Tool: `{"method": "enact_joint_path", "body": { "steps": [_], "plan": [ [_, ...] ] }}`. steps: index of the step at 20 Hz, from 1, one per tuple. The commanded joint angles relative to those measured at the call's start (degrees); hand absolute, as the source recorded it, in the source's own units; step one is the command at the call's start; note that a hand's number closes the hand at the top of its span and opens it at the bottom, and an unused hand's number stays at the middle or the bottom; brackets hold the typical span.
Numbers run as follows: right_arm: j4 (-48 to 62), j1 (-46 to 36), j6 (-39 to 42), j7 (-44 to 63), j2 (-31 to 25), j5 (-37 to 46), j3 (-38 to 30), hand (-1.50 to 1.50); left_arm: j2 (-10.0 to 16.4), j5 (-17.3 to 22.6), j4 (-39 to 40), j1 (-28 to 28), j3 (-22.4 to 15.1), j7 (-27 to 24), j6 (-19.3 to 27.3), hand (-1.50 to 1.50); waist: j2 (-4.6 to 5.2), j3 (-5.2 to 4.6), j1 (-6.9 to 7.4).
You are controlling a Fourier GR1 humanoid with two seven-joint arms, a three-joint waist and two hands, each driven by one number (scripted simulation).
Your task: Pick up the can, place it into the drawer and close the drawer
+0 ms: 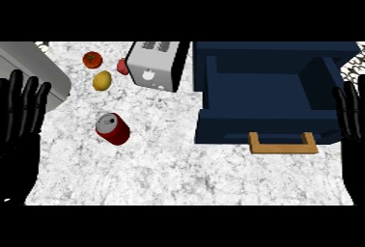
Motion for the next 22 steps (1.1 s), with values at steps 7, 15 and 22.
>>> {"method": "enact_joint_path", "body": {
  "steps": [7, 15, 22],
  "plan": [
    [4.22, 4.2, -2.49, 7.06, 2.75, -0.33, 0.07, -1.5, 6.5, 6.63, 12.58, 1.06, 2.37, 7.8, -8.28, -1.5, 0.49, 1.28, -1.45],
    [-4.04, 11.09, 1.01, 12.6, -1.29, -7.55, -7.68, -1.5, 9.72, 14.35, 3.18, 0.45, 6.32, 22.53, -9.0, -1.5, -0.55, 1.26, -0.11],
    [-4.14, 18.04, 6.62, 5.91, -0.39, -11.39, -11.45, -1.5, 11.76, 20.37, 2.03, 5.47, 13.29, 20.55, -16.36, -1.5, -0.52, 1.22, -0.05]
  ]
}}
